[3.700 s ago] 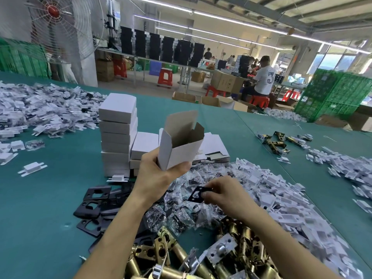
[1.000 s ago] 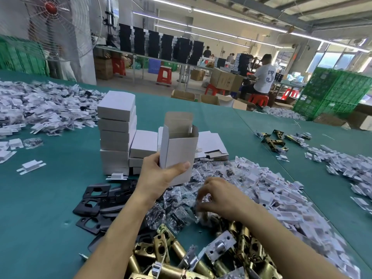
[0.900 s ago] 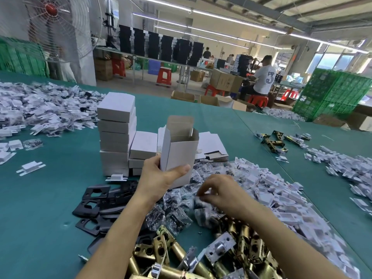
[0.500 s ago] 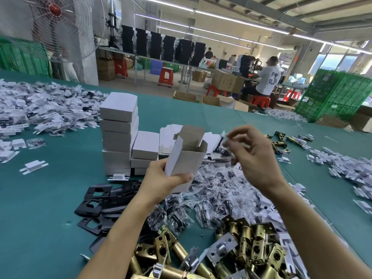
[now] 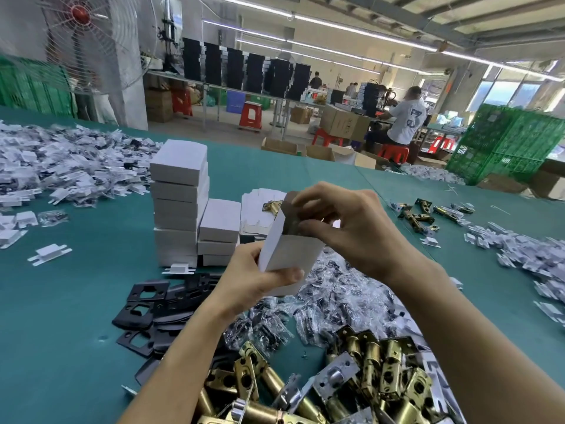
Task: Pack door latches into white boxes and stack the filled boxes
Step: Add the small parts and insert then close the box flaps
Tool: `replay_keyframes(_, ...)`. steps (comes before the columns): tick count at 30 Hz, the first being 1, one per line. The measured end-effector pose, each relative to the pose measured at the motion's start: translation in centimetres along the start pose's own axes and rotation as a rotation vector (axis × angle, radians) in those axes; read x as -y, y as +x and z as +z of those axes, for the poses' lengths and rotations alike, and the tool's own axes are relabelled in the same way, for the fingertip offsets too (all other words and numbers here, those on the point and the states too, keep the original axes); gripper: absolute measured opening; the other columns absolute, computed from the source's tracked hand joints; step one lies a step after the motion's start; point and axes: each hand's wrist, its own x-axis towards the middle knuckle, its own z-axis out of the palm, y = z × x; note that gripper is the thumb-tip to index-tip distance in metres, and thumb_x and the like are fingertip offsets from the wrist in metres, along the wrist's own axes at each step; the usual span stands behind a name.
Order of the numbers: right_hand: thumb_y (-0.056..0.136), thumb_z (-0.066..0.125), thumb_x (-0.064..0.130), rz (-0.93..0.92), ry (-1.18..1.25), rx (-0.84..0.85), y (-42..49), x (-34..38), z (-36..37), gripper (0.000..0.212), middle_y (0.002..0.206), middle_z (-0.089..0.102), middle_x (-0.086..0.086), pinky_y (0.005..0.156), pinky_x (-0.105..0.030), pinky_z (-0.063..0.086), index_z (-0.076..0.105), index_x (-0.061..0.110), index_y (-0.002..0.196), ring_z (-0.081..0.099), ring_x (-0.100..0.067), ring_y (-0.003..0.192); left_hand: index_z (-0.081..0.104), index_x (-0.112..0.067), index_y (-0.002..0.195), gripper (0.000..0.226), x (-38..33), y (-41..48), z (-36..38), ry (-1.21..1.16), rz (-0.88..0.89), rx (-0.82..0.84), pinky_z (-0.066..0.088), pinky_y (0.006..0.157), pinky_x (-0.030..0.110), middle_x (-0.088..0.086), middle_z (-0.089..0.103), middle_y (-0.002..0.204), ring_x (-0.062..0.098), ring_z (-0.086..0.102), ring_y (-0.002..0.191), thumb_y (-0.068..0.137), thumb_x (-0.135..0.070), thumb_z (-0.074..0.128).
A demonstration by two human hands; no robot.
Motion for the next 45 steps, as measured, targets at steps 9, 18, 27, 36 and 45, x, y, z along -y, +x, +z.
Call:
replay_keyframes(9,0.094,0.059,0.043,0.090,-0.283,0.215,-1.1,-0.8,-0.8,0.024,0.088,0.055,0.031,0.088,-0.038,0.023,0.066,0.045,0.117,0.037,-0.002,0.106,0.075,-0.011,0.100,0.039,-0.1,-0.1,0.2,-0.006,0.019,0.013,0.059,0.077,0.040,0.010,0.074,0.093,0.027,0.071,0.088,0.064,-0.023,0.085)
replay_keyframes(18,0.090,0.064,0.035,0.011,-0.242,0.225,-1.6,-0.1,0.1,0.032,0.107,0.056,0.030,0.089,-0.038,0.023,0.063,0.041,0.122,0.039,-0.004,0.115,0.074,-0.005,0.098,0.032,-0.1,-0.1,0.3,-0.057,0.072,0.054,0.057,0.071,0.030,0.008,0.073,0.086,0.023,0.071,0.082,0.069,-0.015,0.082)
replay_keyframes(27,0.083,0.078,0.019,0.261,0.379,-0.274,-5.5,-3.4,2.5,0.036,0.111,0.067,0.004,0.090,-0.032,0.054,0.065,0.034,0.113,0.065,-0.011,0.104,0.076,-0.020,0.098,0.035,0.4,-0.1,0.3,-0.060,-0.035,0.073,0.057,0.069,0.025,0.005,0.076,0.093,0.016,0.072,0.086,0.064,-0.021,0.084)
replay_keyframes(36,0.092,0.061,0.018,0.352,0.488,-0.149,-7.5,-5.2,5.5,0.017,0.098,0.075,0.007,0.084,-0.025,0.055,0.073,0.028,0.101,0.068,-0.009,0.096,0.073,-0.025,0.108,0.037,1.2,-0.3,0.9,0.099,-0.078,0.227,0.060,0.088,0.044,0.001,0.076,0.102,0.019,0.073,0.097,0.074,-0.031,0.085)
replay_keyframes(45,0.097,0.059,0.013,0.407,0.429,-0.075,-9.3,-6.5,6.9,0.027,0.110,0.072,0.016,0.086,-0.018,0.052,0.071,0.034,0.110,0.064,-0.002,0.107,0.063,-0.040,0.097,0.040,1.8,0.1,0.3,0.258,0.267,-0.055,0.060,0.081,0.029,-0.018,0.069,0.105,0.008,0.070,0.095,0.066,-0.043,0.088)
